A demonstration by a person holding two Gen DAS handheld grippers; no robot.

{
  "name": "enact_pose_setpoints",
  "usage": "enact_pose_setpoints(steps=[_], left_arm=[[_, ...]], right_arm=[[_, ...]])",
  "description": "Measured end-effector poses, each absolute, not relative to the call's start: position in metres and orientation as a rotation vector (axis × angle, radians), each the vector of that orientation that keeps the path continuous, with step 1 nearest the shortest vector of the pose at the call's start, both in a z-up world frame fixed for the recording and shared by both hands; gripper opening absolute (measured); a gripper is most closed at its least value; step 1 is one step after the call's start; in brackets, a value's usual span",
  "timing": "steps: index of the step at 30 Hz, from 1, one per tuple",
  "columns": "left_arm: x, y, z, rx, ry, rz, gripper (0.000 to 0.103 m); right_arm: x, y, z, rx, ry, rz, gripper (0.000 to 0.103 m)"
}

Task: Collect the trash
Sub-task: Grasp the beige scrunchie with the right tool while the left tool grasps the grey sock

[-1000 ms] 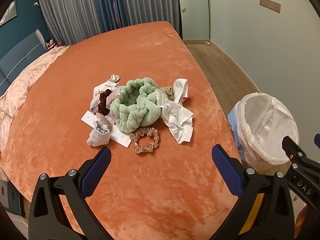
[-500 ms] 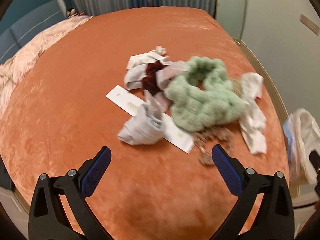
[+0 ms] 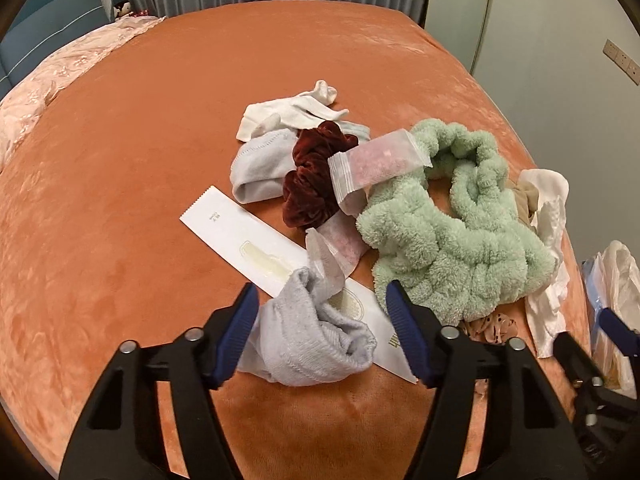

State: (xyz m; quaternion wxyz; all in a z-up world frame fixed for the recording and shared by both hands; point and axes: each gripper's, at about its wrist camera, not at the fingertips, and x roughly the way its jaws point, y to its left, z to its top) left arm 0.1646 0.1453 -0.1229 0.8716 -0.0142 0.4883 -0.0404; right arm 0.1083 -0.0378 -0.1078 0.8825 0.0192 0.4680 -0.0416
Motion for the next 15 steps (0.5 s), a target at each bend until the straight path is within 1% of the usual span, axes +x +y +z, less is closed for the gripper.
enact_pose_setpoints(steps=[1,2,4,5,6,7,8,9,11,12,14,15], left_arm=[[0.165,0.146,-0.124,-0.033,1.022,-0.089,0.052],[0.165,0.146,-0.126,-0.036,1.029,-0.09,0.049],[0.164,0.15,-0.129,-0.045,1.032,-0.081,0.035],[0.163,0.152,-0.13,-0.047,1.027,-0.072,0.033],[0.161,0.155,-0.13,-0.053,1.023,-0.071,0.03],[0.159,0.157,-0.131,-0.06,1.02,-0.069,0.025],[0.158,0.158,-0.131,-0.063,1.015,-0.064,0.023],[0.156,0.16,-0.13,-0.066,1.011,-0.063,0.022],[0.151,0.162,-0.13,-0.075,1.002,-0.057,0.018],[0.149,0.162,-0.129,-0.075,1.0,-0.056,0.016],[0.144,0.161,-0.127,-0.072,0.991,-0.046,0.013],[0.141,0.162,-0.126,-0.074,0.99,-0.044,0.012]], right_arm=[[0.112,-0.032,-0.112,0.038,0.987,-0.072,0.069],[0.114,-0.027,-0.116,0.04,0.998,-0.061,0.067],[0.119,-0.02,-0.124,0.045,1.016,-0.045,0.063],[0.122,-0.018,-0.128,0.047,1.024,-0.039,0.062],[0.125,-0.015,-0.131,0.044,1.034,-0.037,0.057],[0.128,-0.013,-0.135,0.05,1.049,-0.033,0.053],[0.131,-0.012,-0.141,0.064,1.067,-0.028,0.05],[0.132,-0.012,-0.145,0.077,1.08,-0.025,0.044],[0.134,-0.013,-0.153,0.102,1.106,-0.022,0.04],[0.134,-0.013,-0.156,0.104,1.109,-0.032,0.036],[0.13,-0.013,-0.155,0.097,1.106,-0.034,0.026],[0.128,-0.013,-0.154,0.1,1.111,-0.024,0.016]])
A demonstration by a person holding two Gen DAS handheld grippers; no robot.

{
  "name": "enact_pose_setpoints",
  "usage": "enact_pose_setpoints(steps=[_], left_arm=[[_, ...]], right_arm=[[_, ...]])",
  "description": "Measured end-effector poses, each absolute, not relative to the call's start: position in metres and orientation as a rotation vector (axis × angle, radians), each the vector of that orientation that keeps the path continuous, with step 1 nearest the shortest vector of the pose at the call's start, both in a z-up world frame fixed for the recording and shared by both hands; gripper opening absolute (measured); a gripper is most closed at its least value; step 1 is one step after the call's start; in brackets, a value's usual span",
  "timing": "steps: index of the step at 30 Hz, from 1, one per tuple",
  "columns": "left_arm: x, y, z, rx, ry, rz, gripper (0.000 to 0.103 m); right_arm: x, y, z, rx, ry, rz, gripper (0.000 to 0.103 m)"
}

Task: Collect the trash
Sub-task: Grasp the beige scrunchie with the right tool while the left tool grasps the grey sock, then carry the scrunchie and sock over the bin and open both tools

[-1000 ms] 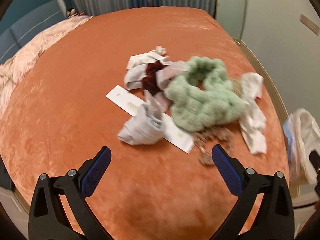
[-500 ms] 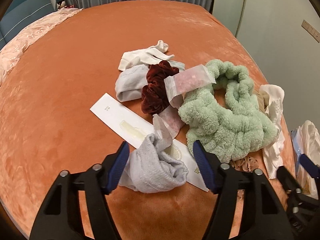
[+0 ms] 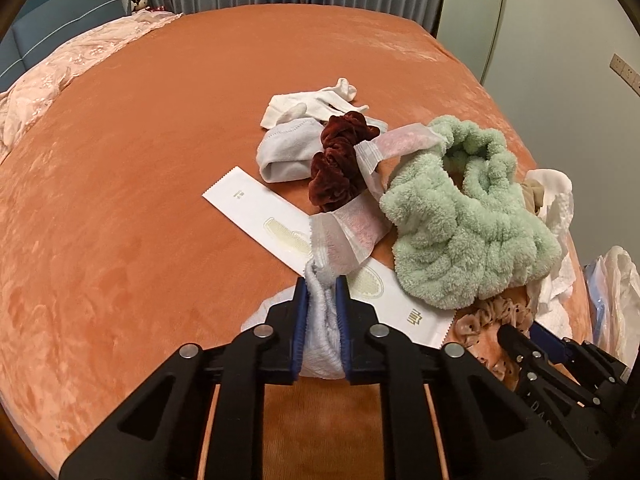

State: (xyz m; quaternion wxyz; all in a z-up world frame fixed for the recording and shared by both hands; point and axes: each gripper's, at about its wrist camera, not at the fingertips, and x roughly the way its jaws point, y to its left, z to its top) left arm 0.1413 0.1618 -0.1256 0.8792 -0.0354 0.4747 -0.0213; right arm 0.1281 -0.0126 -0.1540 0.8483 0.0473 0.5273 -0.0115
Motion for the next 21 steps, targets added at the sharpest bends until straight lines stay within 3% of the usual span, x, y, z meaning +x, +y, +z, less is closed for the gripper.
enact_pose_setpoints(steps=[7,21], left_arm=[[0.112,0.167,-0.106,-0.141,0.976,-0.044,0.009],[0.055,0.143,-0.042,-0.196,0.893,-0.157,0.009]], right_arm=[[0.103,-0.021,-0.132,0.143,1.097,0.014,0.01],[0.053,-0.051,-0.056,0.205,0.963,0.038,0.009]])
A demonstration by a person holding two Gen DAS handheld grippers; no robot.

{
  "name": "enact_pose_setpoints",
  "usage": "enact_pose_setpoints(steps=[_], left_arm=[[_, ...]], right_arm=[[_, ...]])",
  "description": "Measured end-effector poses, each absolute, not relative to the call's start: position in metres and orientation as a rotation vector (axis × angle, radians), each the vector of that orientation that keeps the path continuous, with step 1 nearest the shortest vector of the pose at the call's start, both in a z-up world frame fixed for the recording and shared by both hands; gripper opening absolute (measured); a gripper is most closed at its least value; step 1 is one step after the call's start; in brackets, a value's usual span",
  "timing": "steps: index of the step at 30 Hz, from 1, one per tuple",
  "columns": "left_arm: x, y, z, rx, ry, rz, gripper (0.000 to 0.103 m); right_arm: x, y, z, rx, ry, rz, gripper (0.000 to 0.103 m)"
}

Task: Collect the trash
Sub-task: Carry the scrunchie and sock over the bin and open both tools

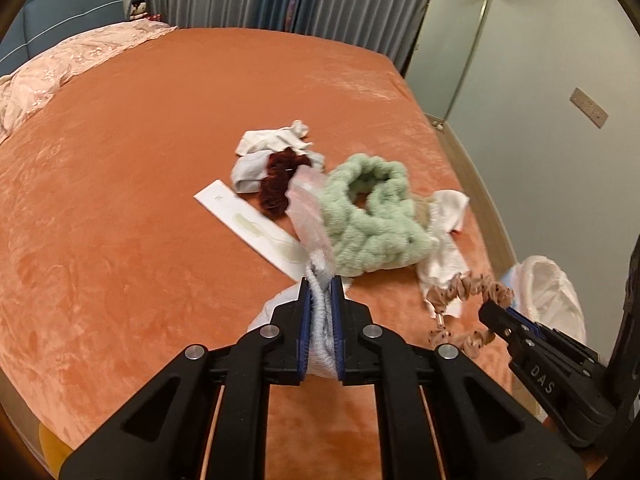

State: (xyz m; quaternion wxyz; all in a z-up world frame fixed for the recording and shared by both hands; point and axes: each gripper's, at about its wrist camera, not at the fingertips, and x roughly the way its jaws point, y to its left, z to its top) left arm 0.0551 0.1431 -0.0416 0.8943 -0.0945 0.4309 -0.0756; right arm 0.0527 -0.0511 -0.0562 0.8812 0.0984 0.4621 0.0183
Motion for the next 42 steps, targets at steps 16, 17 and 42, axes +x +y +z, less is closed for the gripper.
enact_pose_setpoints(steps=[16,17,42], left_arm=[[0.03,0.065,-0.059,-0.098,0.968,-0.288,0.009],[0.031,0.057,-0.056,-0.085,0.96,-0.302,0.009],[0.055,-0.194,-0.021,0.064,0.918,-0.706,0.009]], right_arm=[[0.017,-0.105,-0.059,0.238,0.961,-0.049,0.009],[0.016,-0.111,-0.058,0.243,0.954,-0.061,0.009],[-0.02,-0.324,-0.041,0.35,0.852,-0.433,0.01]])
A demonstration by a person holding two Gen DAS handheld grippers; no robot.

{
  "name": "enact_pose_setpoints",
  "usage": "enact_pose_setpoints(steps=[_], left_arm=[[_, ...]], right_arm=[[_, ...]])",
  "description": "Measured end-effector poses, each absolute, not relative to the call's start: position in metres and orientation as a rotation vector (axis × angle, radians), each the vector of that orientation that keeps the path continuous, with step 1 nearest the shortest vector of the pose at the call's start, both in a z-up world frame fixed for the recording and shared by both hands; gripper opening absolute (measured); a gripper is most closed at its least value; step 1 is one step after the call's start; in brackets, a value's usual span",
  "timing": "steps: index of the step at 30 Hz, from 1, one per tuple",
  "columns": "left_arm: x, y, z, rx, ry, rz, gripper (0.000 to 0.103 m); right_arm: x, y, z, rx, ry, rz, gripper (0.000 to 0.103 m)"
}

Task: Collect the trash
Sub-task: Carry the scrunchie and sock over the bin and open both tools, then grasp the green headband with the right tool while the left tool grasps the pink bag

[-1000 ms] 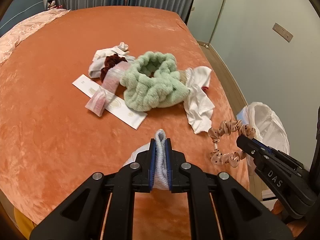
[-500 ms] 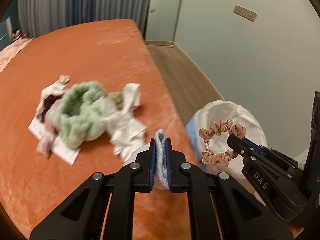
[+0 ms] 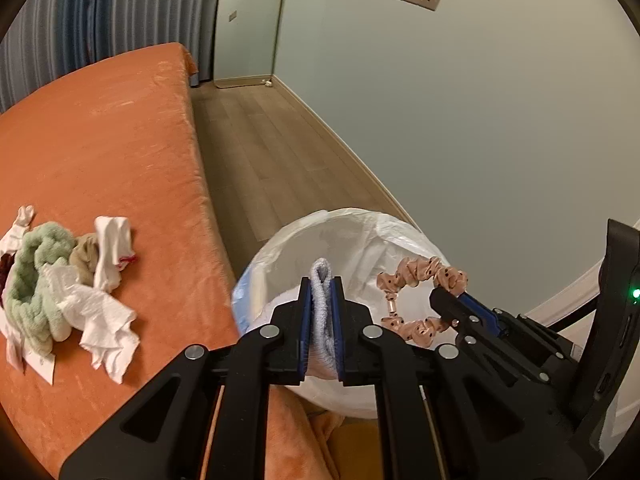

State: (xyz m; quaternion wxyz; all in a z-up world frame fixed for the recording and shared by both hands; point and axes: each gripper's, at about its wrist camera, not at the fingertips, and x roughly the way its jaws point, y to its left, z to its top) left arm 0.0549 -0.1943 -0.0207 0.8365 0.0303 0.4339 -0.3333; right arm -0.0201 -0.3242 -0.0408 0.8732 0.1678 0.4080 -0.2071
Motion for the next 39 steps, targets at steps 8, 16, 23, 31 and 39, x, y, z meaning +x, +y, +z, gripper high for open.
enact_pose_setpoints(steps=[8,16,23,31,39], left_arm=[[0.062,-0.22,-0.021,0.065,0.913,-0.724,0.028],[0.07,-0.203,-0.012,0.052,0.876,-0.643,0.055],[0.074,-0.171,-0.008,0.007,0.875,-0.587,0.056],[0.082,-0.113,-0.01,-0.039,0.878,-0.489,0.059],[0.097,-0.025,-0.023,-0.128,0.898,-0.335,0.069]], right_arm=[[-0.021,-0.34,-0.041,0.338,0.845,-0.484,0.024],[-0.026,-0.336,-0.032,0.326,0.819,-0.507,0.047],[-0.02,-0.31,-0.024,0.316,0.818,-0.469,0.053],[-0.005,-0.259,-0.016,0.265,0.828,-0.395,0.059],[0.017,-0.191,-0.016,0.205,0.859,-0.294,0.064]])
